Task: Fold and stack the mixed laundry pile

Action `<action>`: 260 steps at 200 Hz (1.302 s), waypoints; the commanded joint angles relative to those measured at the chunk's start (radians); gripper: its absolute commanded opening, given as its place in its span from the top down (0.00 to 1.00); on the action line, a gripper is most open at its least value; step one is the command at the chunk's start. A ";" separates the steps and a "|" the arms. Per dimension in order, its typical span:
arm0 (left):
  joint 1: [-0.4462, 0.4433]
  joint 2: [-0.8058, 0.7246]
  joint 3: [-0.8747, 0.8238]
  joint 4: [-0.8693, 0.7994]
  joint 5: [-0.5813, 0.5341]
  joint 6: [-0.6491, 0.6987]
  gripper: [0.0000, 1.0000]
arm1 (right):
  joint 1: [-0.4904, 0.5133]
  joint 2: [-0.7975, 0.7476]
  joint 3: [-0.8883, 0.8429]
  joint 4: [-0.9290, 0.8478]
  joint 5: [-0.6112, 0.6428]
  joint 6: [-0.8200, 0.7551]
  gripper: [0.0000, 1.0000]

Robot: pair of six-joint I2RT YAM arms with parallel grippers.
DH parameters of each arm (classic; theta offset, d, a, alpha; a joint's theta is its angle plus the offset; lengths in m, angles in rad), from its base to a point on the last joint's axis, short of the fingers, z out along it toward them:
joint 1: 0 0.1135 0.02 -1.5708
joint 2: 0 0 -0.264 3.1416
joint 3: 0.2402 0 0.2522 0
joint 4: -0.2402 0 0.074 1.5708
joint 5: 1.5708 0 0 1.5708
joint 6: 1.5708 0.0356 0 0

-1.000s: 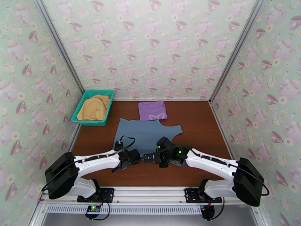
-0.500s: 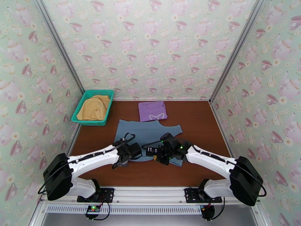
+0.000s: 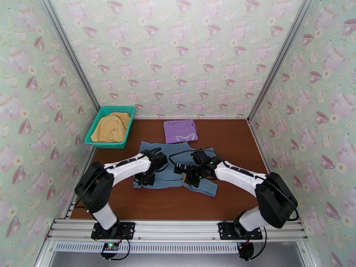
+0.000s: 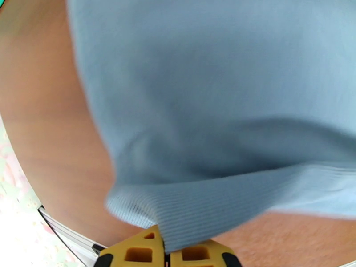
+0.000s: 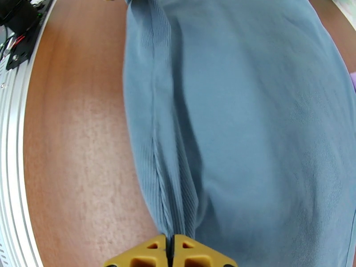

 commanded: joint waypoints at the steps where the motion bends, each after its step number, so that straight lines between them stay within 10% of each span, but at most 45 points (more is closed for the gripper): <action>1: 0.025 0.080 0.068 -0.013 -0.002 0.084 0.92 | -0.013 0.032 0.047 -0.023 -0.013 0.017 1.00; 42: 0.051 0.155 0.156 -0.087 -0.047 0.137 0.80 | -0.026 0.081 0.071 -0.021 0.038 0.043 1.00; 90: 0.093 0.148 0.194 -0.169 -0.153 0.148 0.37 | -0.025 0.101 0.063 -0.001 0.092 0.096 1.00; 139: 0.112 0.159 0.215 -0.187 -0.270 0.100 0.33 | -0.026 0.076 0.045 0.054 0.173 0.194 0.76; 176: 0.100 0.175 0.222 -0.255 -0.354 -0.010 0.50 | -0.025 -0.009 0.004 0.084 0.229 0.274 0.49; 209: 0.093 0.157 0.240 -0.225 -0.301 -0.052 1.00 | -0.026 -0.076 0.011 -0.002 0.274 0.280 0.46; 260: 0.028 0.104 0.236 -0.192 -0.207 -0.105 1.00 | -0.013 -0.130 0.034 -0.093 0.226 0.609 0.64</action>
